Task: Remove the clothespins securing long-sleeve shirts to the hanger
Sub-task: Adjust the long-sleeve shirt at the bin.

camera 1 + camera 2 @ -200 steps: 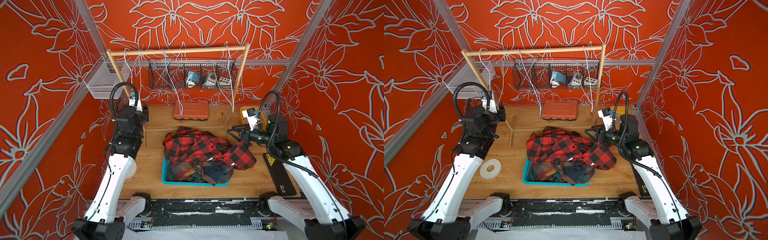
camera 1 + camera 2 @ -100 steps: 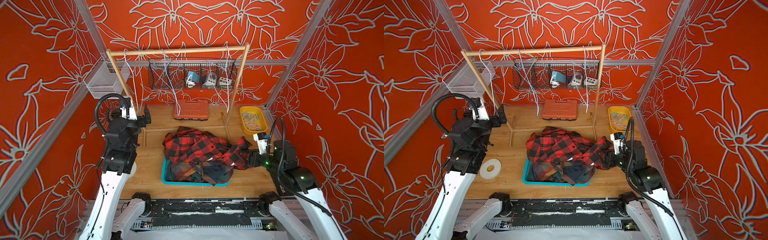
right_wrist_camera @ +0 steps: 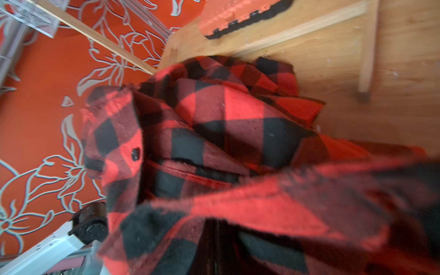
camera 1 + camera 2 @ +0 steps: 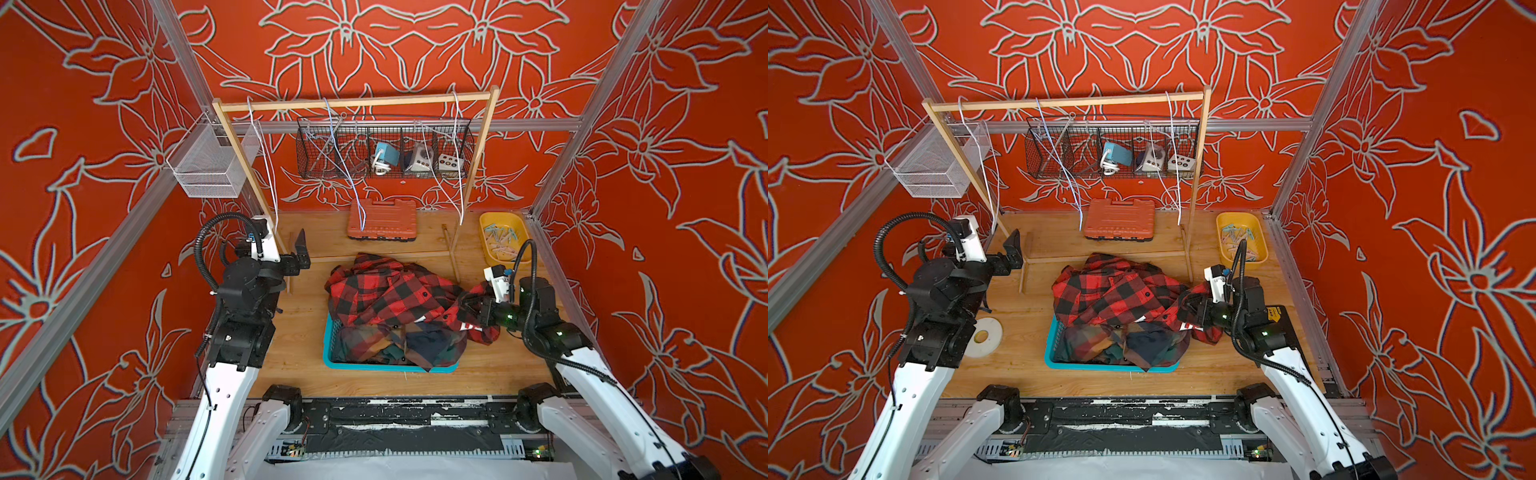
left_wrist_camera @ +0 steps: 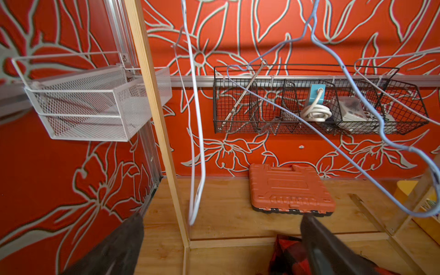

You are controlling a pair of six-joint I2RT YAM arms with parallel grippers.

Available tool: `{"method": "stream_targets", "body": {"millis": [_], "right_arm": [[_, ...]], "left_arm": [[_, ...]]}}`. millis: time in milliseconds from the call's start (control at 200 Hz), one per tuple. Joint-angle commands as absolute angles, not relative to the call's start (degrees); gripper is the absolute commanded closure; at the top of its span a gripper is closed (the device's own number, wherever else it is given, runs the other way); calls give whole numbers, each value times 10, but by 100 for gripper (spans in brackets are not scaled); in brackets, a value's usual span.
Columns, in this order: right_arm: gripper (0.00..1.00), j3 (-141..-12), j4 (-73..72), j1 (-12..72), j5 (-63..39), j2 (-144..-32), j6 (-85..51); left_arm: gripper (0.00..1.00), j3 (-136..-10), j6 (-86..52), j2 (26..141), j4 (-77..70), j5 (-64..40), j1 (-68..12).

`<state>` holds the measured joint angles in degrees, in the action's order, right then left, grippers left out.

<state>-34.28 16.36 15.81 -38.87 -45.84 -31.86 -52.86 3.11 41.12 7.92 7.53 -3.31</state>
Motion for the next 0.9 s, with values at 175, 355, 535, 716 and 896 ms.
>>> {"method": "stream_targets", "body": {"millis": [175, 355, 535, 716, 896], "right_arm": [[100, -448, 118, 277, -373, -482, -311], [100, -516, 83, 394, -313, -560, -306], [100, -614, 70, 486, -282, -674, -283], [100, -643, 51, 545, -262, -785, -305], [100, -569, 6, 569, -237, -844, -350]], "left_arm": [[1, -475, -8, 366, 84, 34, -31], [1, -459, -2, 352, 91, 52, -30], [1, -452, -4, 354, 81, 60, -31], [2, -443, 0, 355, 75, 68, -31], [1, -431, 1, 355, 60, 77, -31]]}}
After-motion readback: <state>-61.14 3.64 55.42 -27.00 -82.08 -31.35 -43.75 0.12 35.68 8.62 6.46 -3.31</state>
